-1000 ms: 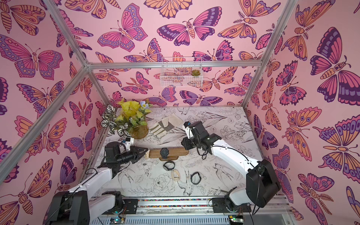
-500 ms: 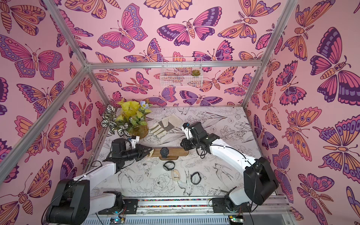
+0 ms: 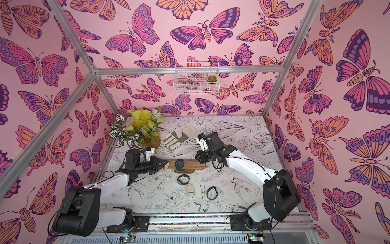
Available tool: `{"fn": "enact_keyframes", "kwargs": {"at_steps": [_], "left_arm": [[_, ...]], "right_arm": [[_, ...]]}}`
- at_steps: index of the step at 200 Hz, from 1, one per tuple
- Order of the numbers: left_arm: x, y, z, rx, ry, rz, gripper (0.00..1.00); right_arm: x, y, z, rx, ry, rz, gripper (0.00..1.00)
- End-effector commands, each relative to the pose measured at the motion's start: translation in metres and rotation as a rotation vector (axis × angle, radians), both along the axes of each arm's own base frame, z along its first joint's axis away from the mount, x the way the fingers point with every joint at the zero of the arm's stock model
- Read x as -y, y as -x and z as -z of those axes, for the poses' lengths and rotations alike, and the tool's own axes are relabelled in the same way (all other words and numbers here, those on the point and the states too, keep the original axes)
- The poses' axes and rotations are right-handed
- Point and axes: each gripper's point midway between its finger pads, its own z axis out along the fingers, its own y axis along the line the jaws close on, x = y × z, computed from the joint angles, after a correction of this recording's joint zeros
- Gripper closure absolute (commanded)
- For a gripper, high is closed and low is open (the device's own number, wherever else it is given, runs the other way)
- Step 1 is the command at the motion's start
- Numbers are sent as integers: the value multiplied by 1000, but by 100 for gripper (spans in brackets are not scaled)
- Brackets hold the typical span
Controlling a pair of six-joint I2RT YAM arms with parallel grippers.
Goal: Place watch on stand
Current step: Place the watch on the stand.
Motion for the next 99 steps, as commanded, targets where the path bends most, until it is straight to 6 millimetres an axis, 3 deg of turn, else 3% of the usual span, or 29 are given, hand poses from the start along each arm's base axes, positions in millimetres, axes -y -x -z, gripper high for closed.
{"fn": "enact_keyframes", "kwargs": {"at_steps": [1, 99], "left_arm": [[0, 1, 4, 7, -17, 9, 85], [12, -5, -2, 12, -9, 35, 85]], "right_arm": [[6, 1, 4, -18, 25, 13, 74], [8, 5, 9, -38, 23, 23, 75]]}}
